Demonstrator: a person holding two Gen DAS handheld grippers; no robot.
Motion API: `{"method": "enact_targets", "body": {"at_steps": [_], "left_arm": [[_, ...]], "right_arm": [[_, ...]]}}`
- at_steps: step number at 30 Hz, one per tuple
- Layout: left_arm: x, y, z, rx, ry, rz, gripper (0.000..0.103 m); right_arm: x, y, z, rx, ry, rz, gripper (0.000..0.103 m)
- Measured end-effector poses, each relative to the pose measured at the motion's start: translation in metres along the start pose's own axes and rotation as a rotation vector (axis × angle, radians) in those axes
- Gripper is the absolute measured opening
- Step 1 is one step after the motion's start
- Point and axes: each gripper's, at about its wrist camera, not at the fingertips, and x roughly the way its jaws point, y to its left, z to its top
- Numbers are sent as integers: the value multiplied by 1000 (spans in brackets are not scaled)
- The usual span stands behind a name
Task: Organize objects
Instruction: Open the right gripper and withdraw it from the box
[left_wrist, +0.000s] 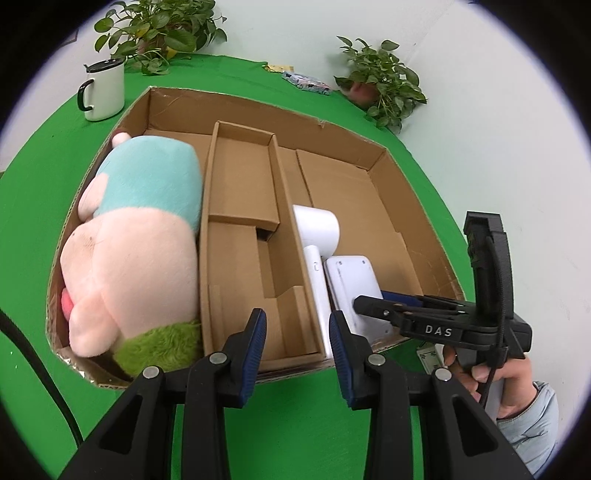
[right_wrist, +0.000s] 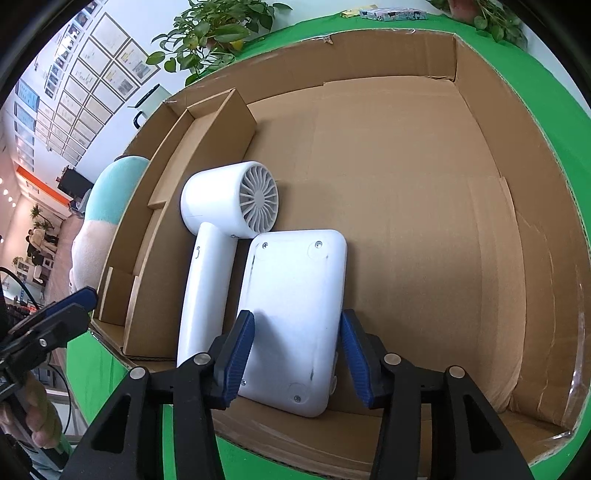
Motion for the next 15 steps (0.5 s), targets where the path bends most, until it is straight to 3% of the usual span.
{"method": "enact_targets", "body": {"at_steps": [6,10,14,15], "left_arm": [[-8,-5,-4,31,-72,51,34],[-23,-15,-9,90,-188,152,38],[-44,-30,-24,134,-371,289,85],[-52,-36,-31,143,-445,319,85]], "right_arm": [[-9,10,-6,-43,-43,-20,72],[-26,23,-17,-98,-133,-91,82],[-67,59,-49,-258,-387,-273,102],[-79,69,-63,-292,-467,-300,102]]}}
